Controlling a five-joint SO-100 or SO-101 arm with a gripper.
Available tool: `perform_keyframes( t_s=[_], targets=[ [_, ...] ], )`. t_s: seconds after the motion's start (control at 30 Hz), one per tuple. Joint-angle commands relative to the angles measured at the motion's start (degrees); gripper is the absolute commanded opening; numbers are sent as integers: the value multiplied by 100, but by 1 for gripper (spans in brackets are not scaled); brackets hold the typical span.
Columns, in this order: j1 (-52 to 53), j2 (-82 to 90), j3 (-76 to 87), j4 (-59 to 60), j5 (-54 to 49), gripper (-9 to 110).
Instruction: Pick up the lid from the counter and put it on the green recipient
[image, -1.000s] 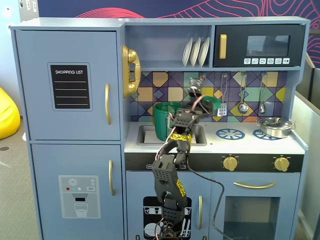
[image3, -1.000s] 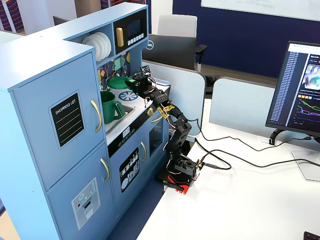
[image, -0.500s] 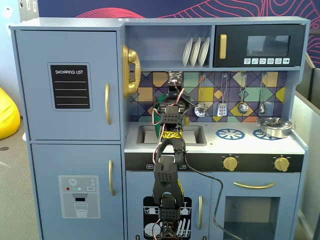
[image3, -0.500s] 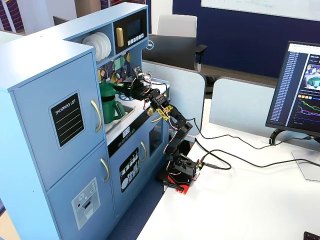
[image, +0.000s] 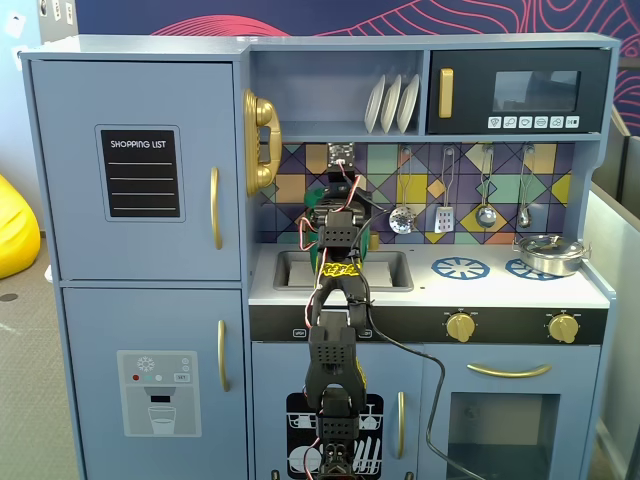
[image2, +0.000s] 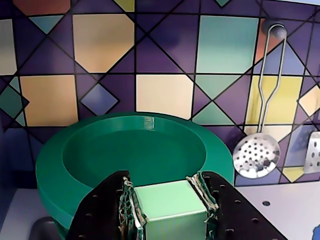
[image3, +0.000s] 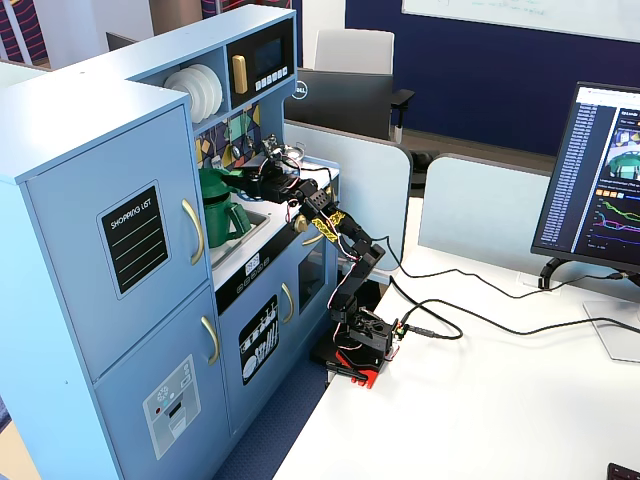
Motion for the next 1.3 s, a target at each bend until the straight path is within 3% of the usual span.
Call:
perform_keyframes(
  t_s=[0.0,0.93,1.13,1.27],
  targets=[
    [-97,176,70,-396,-97,0],
    [-167,352,984,-633,-132,0],
    [-176,422,932,-870,88,34],
    [-193,272,510,-993,-44,38]
  ],
)
